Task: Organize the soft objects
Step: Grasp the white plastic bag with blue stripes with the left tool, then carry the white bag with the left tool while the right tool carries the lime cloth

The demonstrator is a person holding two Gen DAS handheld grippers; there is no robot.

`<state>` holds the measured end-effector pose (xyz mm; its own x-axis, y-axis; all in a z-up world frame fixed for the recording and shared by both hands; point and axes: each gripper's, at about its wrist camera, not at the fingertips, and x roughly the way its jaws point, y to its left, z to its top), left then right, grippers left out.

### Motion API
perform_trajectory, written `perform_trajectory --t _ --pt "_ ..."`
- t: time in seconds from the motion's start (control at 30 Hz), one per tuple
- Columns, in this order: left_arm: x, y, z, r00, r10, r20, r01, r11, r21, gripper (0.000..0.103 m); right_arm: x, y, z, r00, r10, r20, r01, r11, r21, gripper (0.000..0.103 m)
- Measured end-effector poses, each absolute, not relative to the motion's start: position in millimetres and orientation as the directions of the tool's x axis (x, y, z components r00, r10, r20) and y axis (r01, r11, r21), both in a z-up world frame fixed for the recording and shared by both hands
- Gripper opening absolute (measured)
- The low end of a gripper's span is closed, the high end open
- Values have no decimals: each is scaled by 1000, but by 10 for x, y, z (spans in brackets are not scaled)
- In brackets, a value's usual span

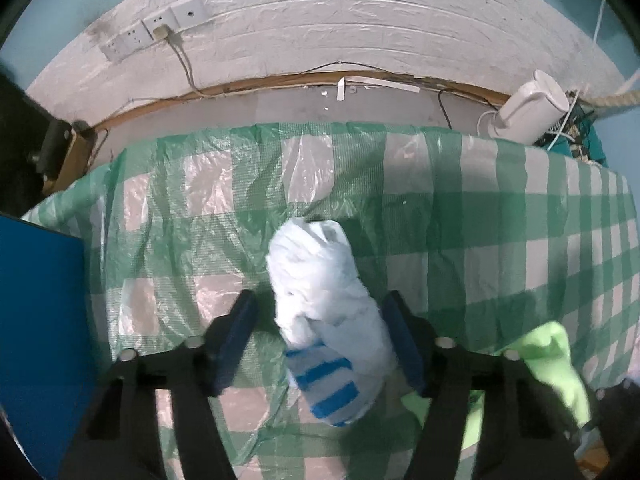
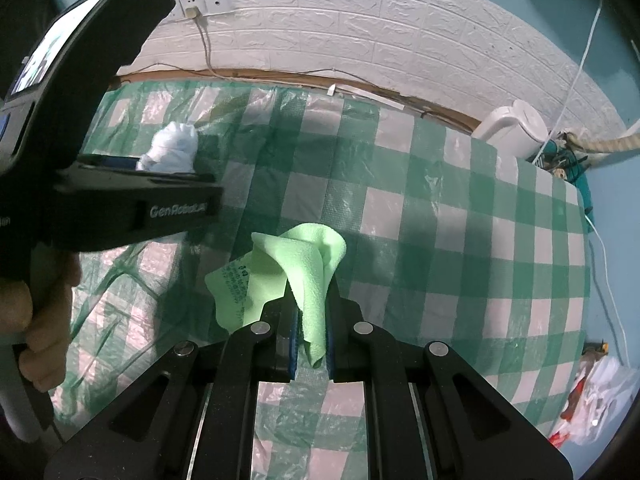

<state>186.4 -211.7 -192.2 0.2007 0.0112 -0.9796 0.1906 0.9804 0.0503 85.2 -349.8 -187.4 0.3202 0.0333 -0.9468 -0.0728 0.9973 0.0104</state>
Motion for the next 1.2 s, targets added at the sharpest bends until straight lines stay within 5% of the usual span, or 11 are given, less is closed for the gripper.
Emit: perform_trajectory --t 1.2 --pt "714 -1617 -888 417 43 -908 351 914 204 46 273 -3148 -1011 443 9 -897 -116 992 -47 10"
